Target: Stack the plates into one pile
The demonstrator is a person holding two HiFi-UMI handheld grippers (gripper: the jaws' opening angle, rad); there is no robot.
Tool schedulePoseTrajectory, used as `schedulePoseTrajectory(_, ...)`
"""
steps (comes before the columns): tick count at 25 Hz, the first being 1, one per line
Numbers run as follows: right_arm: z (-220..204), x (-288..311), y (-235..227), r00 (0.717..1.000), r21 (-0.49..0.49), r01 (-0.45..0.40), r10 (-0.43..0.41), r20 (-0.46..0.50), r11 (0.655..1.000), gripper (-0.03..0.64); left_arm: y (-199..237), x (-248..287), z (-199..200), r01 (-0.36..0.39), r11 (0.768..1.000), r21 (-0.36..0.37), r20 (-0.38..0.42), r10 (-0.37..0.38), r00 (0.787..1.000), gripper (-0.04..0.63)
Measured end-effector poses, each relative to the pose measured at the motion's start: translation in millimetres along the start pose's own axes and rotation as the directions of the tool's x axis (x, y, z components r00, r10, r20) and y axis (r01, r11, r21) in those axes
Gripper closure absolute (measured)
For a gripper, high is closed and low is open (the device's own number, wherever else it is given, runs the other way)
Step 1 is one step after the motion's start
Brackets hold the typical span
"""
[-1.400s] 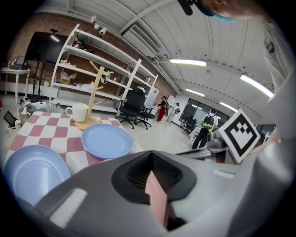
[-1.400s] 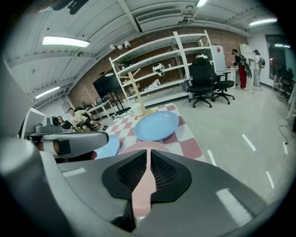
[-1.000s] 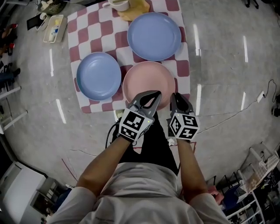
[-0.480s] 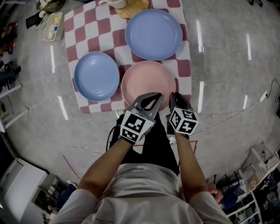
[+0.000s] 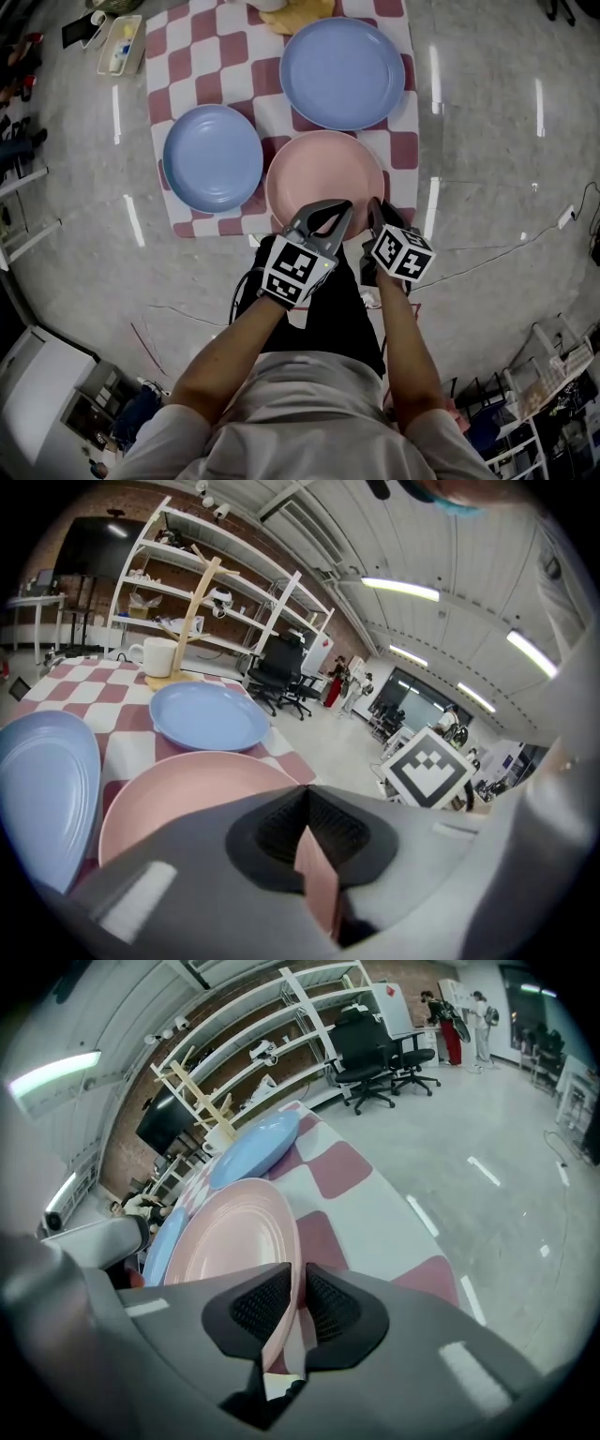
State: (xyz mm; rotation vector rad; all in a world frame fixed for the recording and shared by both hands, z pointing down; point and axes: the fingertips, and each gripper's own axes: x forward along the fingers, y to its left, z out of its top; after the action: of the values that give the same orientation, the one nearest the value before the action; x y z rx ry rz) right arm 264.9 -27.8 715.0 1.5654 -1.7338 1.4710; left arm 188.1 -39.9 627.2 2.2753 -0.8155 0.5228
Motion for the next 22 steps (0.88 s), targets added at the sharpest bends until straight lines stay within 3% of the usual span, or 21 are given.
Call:
schedulePoseTrajectory(7, -1, 2, -1, 0.996, 0.102, -0.084, 0.085, -0.004, 0.991, 0.591, 4, -6, 2, -0.005, 1.0, 0.001, 0.006, 0.005, 1.0, 0.589)
schedulePoseTrajectory(14, 3, -14, 5, 0.993, 0.081, -0.112, 0.114, -0.01, 0.99, 0.591, 1, -19, 12, -0.001, 1.0, 0.011, 0.024, 0.001, 1.0, 0.589)
schedulePoseTrajectory(22, 7, -37, 23, 0.991, 0.121, -0.136, 0.136, 0.006, 0.983, 0.589, -5, -42, 34, 0.004, 1.0, 0.025, 0.079, -0.006, 0.997, 0.589)
